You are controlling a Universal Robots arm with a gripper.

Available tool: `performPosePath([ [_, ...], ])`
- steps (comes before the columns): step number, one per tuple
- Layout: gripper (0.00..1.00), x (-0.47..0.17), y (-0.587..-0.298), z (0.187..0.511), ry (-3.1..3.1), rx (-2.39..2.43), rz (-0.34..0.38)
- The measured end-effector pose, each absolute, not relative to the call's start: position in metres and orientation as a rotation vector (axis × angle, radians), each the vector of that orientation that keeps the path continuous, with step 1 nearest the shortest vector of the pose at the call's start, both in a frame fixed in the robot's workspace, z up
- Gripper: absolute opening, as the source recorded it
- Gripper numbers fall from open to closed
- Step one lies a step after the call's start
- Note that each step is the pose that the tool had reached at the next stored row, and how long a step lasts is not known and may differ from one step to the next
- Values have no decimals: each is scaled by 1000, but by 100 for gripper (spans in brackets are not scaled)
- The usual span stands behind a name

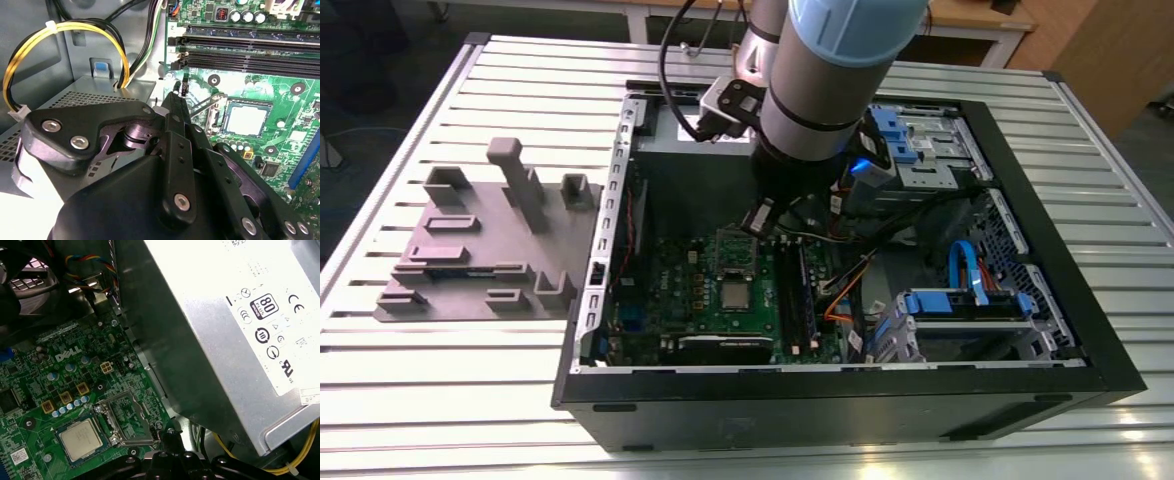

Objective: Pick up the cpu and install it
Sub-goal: 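Close the cpu cover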

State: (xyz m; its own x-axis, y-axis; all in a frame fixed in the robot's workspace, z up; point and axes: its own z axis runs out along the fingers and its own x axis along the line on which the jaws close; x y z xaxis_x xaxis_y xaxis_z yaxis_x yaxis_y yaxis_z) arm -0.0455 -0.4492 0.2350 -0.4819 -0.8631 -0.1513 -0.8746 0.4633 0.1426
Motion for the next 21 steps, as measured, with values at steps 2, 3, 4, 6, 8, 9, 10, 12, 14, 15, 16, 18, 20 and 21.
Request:
performPosePath([
  [2, 10, -46, -449, 235, 2638, -1568, 310],
  [3, 10, -46, -449, 235, 2638, -1568, 310],
  [4, 10, -46, -449, 236, 2638, -1568, 310],
  [6, 10, -46, -449, 236, 2638, -1568, 310],
  [8, 10, -47, -449, 237, 2638, -1568, 310],
  [9, 10, -47, -449, 237, 2638, -1568, 310],
  [10, 10, -47, -449, 237, 2638, -1568, 310],
  [12, 10, -47, -449, 238, 2638, -1568, 310],
  [14, 10, -47, -449, 238, 2638, -1568, 310],
  [15, 10, -47, -449, 238, 2638, -1568, 310],
  [16, 10, -47, -449, 239, 2638, -1568, 310],
  [18, 10, -48, -449, 239, 2638, -1568, 310],
  [20, 10, -48, -449, 239, 2638, -1568, 310],
  [21, 10, -48, -449, 240, 2638, -1568, 310],
])
